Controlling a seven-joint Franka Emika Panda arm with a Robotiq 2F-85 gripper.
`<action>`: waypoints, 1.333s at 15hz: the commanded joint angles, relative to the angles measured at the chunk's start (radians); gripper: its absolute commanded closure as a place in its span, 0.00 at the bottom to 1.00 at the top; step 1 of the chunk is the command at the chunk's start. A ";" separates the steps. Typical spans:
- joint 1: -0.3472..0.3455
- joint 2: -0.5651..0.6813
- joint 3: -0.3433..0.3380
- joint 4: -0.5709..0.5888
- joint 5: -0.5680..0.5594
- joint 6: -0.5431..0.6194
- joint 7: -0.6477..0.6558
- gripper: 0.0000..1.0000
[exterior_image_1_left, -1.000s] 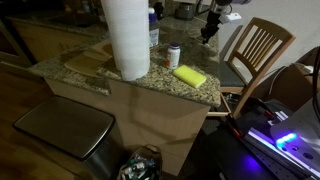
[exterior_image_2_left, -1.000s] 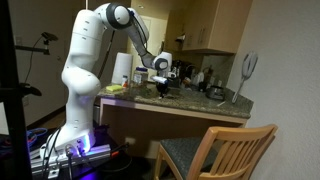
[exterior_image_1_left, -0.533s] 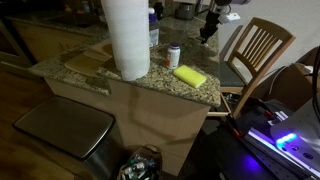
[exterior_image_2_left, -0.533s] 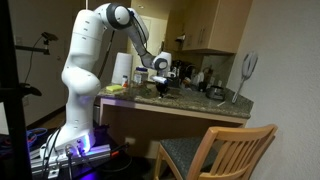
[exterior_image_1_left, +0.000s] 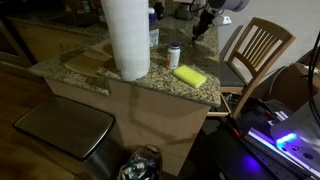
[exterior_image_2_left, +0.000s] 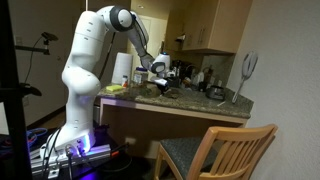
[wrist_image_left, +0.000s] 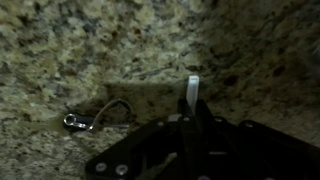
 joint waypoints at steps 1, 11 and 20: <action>-0.054 0.011 0.061 0.000 0.105 -0.007 -0.168 0.97; -0.003 -0.458 -0.058 0.129 -0.262 -0.685 -0.135 0.97; 0.056 -0.590 -0.129 0.204 -0.134 -0.779 -0.232 0.97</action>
